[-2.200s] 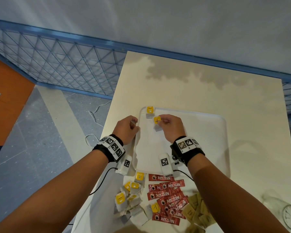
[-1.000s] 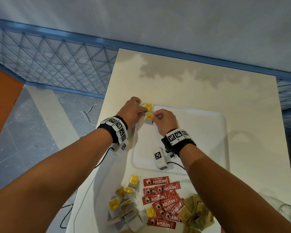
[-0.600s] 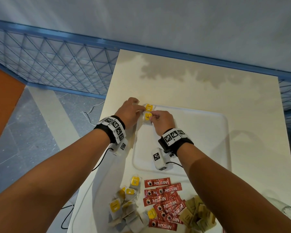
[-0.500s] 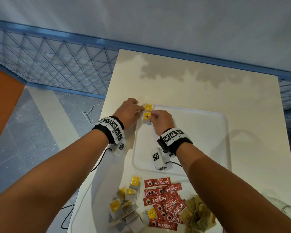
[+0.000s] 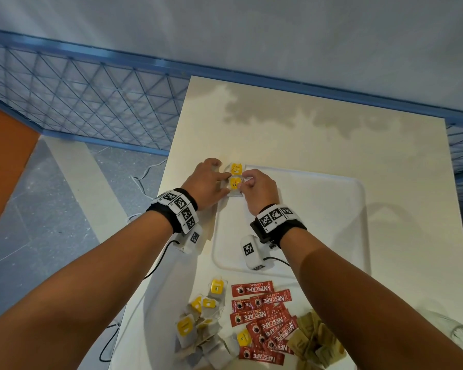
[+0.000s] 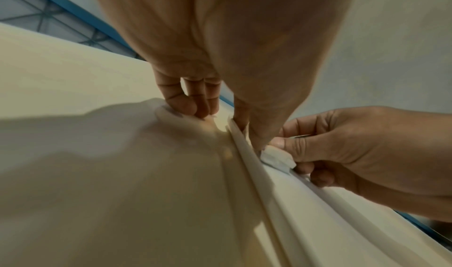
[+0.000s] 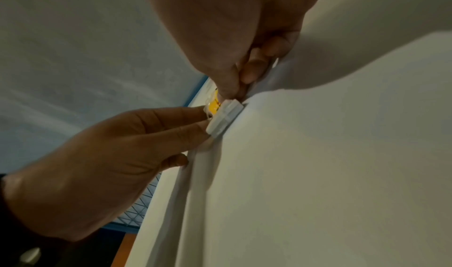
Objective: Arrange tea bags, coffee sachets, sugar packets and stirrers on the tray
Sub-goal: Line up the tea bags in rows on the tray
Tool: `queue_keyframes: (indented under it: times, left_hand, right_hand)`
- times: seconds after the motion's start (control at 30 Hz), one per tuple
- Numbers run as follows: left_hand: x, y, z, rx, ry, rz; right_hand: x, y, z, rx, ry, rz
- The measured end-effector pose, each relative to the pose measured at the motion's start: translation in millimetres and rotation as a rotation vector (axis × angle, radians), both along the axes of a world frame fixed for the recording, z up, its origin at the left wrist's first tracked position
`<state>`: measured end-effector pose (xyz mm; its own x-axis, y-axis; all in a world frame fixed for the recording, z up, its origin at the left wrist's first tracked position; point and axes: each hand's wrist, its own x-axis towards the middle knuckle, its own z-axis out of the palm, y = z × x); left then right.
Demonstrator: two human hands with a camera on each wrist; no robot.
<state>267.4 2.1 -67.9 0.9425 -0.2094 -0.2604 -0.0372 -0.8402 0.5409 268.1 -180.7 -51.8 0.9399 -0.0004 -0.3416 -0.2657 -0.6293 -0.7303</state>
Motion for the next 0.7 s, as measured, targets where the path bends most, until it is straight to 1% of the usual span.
queue_keyframes:
  times: [0.13, 0.27, 0.4, 0.5, 0.57, 0.7]
  left_hand:
    - [-1.9, -0.6, 1.5, -0.006, -0.033, 0.008]
    - [-4.1, 0.5, 6.7, -0.016, -0.007, 0.026]
    - [-16.4, 7.7, 13.3, -0.081, 0.01, 0.061]
    - [-39.1, 14.4, 21.8, -0.118, 0.026, 0.095]
    - [-61.0, 19.3, 28.4, -0.131, 0.033, 0.088]
    - [-114.1, 27.7, 30.9, -0.19, 0.136, 0.094]
  right_hand:
    - [1.9, -0.4, -1.5, -0.047, -0.021, 0.016]
    - [3.6, -2.0, 1.3, -0.059, -0.023, 0.023]
    - [-1.0, -6.8, 9.9, -0.047, -0.018, 0.008]
    - [-19.3, -13.8, 18.6, -0.019, -0.033, 0.033]
    - [-38.1, -19.4, 24.7, 0.01, -0.029, 0.068]
    - [-83.7, -28.3, 35.5, 0.045, 0.047, 0.157]
